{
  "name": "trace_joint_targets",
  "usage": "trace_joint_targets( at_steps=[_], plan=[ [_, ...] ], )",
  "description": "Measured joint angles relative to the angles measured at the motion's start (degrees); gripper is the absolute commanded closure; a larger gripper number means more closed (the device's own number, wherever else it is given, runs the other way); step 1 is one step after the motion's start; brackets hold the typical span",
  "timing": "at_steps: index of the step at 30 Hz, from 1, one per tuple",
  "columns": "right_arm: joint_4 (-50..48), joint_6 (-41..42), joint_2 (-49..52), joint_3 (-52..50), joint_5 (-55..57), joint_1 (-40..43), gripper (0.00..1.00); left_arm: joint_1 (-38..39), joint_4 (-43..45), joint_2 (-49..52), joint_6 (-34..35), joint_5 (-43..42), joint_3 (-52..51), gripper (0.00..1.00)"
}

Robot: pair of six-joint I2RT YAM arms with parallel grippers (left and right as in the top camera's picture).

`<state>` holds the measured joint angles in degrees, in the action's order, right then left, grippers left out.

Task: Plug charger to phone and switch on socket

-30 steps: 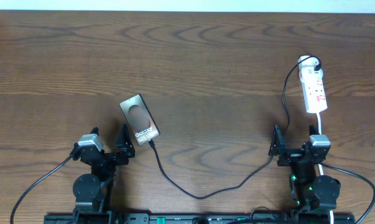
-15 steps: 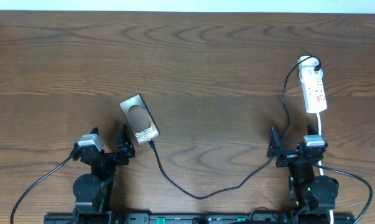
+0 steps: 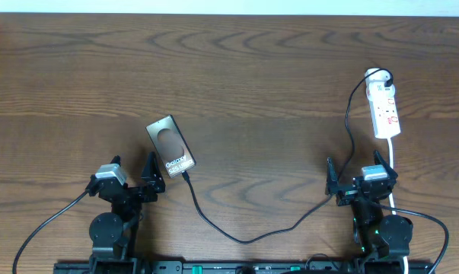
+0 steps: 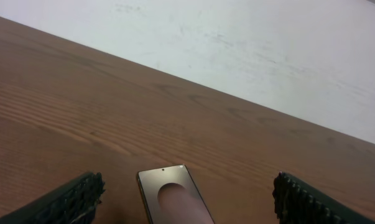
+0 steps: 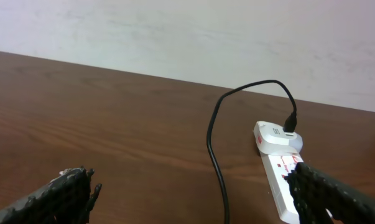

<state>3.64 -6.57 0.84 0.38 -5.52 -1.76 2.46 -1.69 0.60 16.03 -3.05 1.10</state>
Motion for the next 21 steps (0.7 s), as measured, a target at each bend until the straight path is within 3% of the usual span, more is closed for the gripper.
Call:
trace_joint_targets(
  at_steps=[18,21],
  plan=[
    [0.0,-0.2,0.0,0.0,0.0,0.0,0.01,0.0,0.0,0.0,-0.2,1.2,0.0,0.10],
    [0.0,-0.2,0.0,0.0,0.0,0.0,0.01,0.0,0.0,0.0,-4.1,2.1,0.0,0.11]
  ],
)
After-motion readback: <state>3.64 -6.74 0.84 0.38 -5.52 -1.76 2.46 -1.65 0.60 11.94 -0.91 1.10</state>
